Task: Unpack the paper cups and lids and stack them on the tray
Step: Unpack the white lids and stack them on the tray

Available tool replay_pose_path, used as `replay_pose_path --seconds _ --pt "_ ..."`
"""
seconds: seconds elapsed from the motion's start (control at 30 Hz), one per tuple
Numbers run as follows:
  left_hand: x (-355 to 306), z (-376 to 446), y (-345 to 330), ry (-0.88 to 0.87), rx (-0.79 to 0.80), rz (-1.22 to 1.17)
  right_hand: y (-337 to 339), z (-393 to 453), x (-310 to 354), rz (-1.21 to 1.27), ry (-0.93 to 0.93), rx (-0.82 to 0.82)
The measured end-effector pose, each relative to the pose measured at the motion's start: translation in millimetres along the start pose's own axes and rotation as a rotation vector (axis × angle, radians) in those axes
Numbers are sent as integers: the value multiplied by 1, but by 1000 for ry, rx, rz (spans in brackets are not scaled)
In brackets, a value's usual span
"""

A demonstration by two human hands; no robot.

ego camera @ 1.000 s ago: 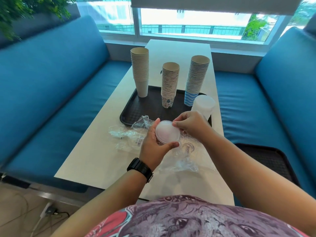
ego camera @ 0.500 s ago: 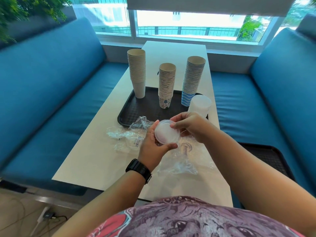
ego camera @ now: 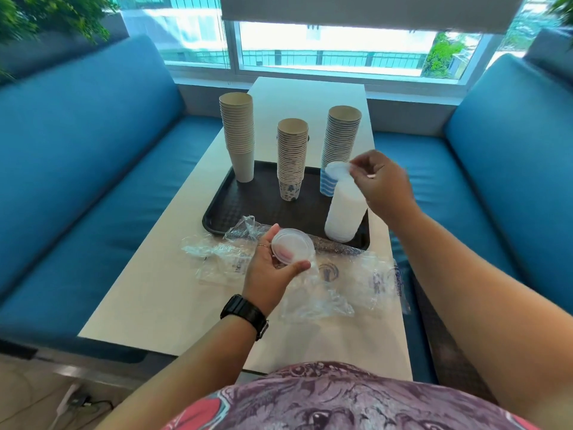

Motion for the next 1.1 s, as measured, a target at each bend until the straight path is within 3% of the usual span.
replay_pose_path --seconds 0.1,0.23,0.53,1.1 --pt "-1 0 -2 3 -6 9 2 9 -13 -225 79 -32" --pt "-2 2 -3 13 -8 5 -6 8 -41 -399 177 81" --pt "1 4 -4 26 -8 18 -15 4 -57 -480 283 229" --pt "4 10 -6 36 1 -17 -23 5 -54 -516 254 270"
Point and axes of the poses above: each hand's wrist, its own z-axis towards the middle knuckle, its own y-axis out of the back of the hand, x = y × z, the point moved 1 cm from there along z, towards the middle knuckle, and after that the axes turned 6 degrees about -z, right-handed, at the moved point
